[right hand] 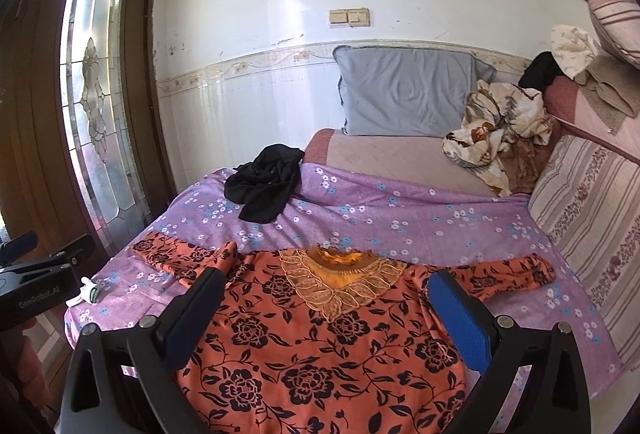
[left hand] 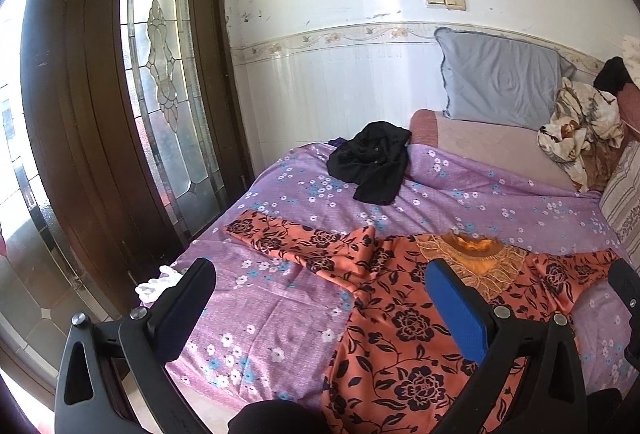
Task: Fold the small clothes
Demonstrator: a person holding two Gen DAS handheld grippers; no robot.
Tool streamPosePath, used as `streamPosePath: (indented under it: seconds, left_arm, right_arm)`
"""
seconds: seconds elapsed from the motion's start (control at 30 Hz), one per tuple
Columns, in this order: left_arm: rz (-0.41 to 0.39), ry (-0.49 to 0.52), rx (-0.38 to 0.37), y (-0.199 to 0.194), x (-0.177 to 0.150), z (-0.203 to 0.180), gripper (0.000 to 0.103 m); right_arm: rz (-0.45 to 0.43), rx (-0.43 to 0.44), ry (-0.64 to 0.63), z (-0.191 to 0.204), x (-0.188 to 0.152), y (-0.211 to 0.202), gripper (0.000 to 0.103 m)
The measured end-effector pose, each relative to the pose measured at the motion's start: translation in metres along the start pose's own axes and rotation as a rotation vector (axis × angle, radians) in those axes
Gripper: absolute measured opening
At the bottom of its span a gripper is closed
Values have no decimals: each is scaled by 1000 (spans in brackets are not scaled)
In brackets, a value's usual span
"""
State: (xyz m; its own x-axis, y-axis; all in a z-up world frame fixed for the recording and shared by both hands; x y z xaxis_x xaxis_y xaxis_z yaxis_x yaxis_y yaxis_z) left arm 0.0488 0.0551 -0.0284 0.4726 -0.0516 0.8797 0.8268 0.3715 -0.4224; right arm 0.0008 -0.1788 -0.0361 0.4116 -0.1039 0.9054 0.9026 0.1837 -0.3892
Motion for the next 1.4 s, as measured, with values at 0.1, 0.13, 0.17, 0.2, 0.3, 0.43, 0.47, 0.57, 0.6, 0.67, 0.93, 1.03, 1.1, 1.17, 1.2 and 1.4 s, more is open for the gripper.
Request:
streamPosePath:
  seconds: [0.1, 0.13, 0.17, 0.2, 0.3, 0.43, 0.47, 0.57, 0.6, 0.67, 0.93, 1.03, 1.1, 1.17, 1.2, 1.4]
  left_arm:
    - [4, -5, 8, 3, 2, 2, 103]
    - [4, -7, 11, 4, 2, 3, 103]
    - [5, -8, 14, 5, 2, 3, 103]
    - [5, -9, 16, 6, 2, 4, 103]
    - [7, -7, 20, 8, 2, 3, 103]
    - [13, -1, 23, 12, 0, -1, 103]
    - [14, 1, 23, 13, -1, -1, 103]
    - [17, 9, 23, 18, -1, -6, 103]
    - [22, 16, 21, 21, -2, -9, 103]
    - [46, 29, 5, 30, -3, -18, 103]
    - [418, 254, -142, 145, -68, -134, 103]
    - [508, 314, -149, 181, -99, -183, 103]
    - [507, 324, -159, 196, -109, -210, 103]
    - [493, 324, -181, 203, -109, -229, 103]
    - [482, 314, -201, 207, -107, -239, 103]
    - [496, 263, -307, 231, -117, -262, 103]
  right_arm:
    - [-3, 9, 1, 1, 1, 3, 103]
    - [-2, 12, 1, 2, 1, 4, 103]
    - [-2, 14, 1, 1, 1, 4, 103]
    - [-1, 16, 0, 1, 1, 5, 103]
    - [2, 18, 0, 1, 1, 8, 103]
    - [6, 19, 8, -2, -1, 12, 103]
    - [8, 18, 10, -4, -1, 13, 103]
    - [12, 16, 18, -7, -3, 16, 103]
    - [14, 15, 19, -8, -4, 17, 103]
    - [23, 12, 27, -14, -6, 22, 103]
    - [126, 22, 291, -118, -48, 71, 103]
    - [154, -70, 486, -208, -75, 87, 103]
    - [138, -111, 596, -264, -87, 87, 103]
    - [86, -158, 777, -330, -102, 78, 103]
    - [36, -157, 873, -357, -109, 72, 103]
    - [-191, -98, 1318, -475, -148, 75, 89]
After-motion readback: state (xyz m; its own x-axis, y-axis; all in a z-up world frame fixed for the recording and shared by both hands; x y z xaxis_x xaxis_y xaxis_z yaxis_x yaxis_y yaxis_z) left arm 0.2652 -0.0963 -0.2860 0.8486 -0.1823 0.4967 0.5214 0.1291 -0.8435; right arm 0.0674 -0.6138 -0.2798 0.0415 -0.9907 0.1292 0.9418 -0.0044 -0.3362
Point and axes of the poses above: each gripper's, at about its wrist camera, not at the fingertips, and y roughly the way its jaws point, z to its left, x to its top, the point moved 3 cm from there along y, roughly the way its jaws point, and after that the axes turned 14 degrees about x, right-handed, at the moved point
